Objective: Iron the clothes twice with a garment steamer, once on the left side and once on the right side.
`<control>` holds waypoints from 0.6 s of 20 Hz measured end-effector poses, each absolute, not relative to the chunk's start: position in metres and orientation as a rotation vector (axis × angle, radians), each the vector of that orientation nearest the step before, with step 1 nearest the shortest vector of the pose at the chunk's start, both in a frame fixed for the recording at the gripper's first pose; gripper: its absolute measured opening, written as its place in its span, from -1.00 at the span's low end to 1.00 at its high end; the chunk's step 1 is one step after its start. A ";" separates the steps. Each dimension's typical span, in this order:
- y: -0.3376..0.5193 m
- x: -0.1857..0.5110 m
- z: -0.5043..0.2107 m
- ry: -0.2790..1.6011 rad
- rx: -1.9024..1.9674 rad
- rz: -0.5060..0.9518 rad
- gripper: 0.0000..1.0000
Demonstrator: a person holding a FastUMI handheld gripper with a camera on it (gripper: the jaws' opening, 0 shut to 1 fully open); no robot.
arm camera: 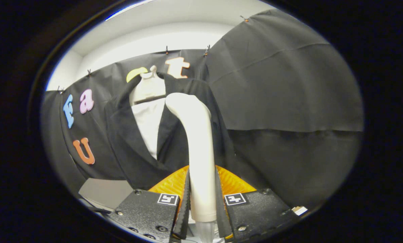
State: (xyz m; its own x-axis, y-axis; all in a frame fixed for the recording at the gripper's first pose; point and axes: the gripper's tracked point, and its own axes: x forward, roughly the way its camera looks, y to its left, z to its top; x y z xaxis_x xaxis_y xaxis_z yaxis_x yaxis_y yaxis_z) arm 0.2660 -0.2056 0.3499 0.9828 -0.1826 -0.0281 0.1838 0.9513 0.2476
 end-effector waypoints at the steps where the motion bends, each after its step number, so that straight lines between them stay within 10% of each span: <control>1: -0.208 0.273 0.361 -0.006 0.251 -0.189 -0.26; 12: -0.211 0.327 0.393 -0.009 0.175 -0.253 -0.26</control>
